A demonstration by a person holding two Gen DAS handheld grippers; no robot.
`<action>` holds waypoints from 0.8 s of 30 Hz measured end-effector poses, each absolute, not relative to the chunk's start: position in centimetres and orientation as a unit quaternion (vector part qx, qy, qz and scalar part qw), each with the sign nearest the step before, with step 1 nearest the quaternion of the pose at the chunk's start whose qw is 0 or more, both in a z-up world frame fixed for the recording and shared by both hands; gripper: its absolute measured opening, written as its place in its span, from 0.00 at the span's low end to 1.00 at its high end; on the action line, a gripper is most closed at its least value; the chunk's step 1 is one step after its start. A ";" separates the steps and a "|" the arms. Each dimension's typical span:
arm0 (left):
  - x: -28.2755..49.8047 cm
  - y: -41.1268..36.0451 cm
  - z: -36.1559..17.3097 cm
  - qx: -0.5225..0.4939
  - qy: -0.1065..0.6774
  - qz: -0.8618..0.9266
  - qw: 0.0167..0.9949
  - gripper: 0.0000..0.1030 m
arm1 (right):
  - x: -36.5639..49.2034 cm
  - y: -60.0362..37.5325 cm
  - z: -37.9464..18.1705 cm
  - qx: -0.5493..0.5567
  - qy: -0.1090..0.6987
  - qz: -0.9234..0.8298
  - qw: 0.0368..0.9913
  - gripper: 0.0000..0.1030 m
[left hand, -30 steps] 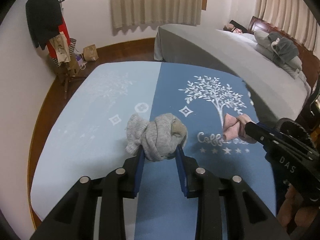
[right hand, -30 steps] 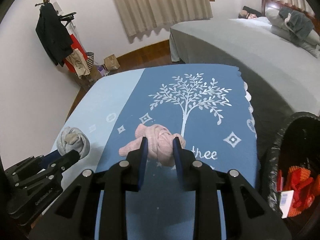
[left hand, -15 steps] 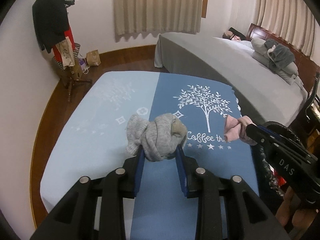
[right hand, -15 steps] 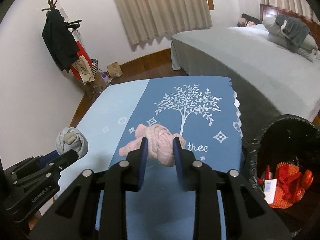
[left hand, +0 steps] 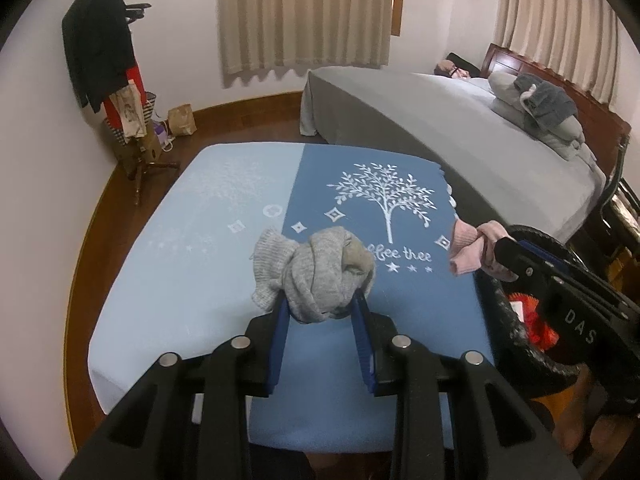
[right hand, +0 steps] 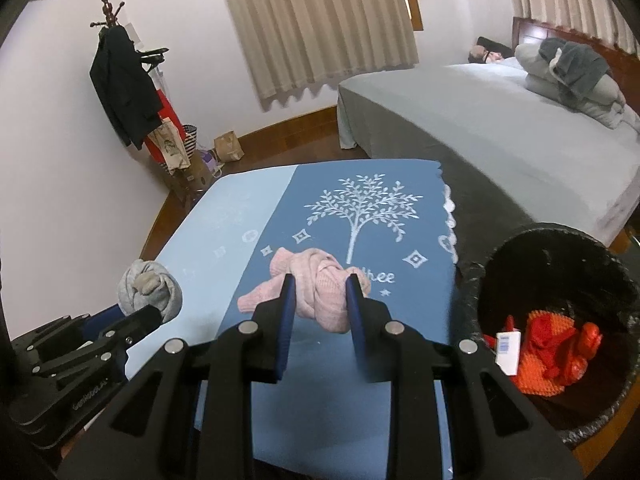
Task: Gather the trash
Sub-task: 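Carry the grey sock with the left gripper while the right gripper carries the pink sock over the bin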
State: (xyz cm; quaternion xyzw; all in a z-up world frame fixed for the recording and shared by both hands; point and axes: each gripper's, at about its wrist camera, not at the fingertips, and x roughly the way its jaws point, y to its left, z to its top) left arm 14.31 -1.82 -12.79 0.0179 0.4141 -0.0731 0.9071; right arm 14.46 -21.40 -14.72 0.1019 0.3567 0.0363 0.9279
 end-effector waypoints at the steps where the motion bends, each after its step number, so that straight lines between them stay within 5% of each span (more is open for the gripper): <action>1: 13.9 -2.2 -12.7 0.019 0.414 -0.075 0.907 0.30 | 14.1 -21.7 -14.6 0.102 0.355 0.034 0.929 0.24; 24: 8.8 -13.3 -11.8 0.055 0.426 -0.134 0.893 0.30 | 6.4 -31.8 -12.8 0.098 0.330 -0.047 0.938 0.24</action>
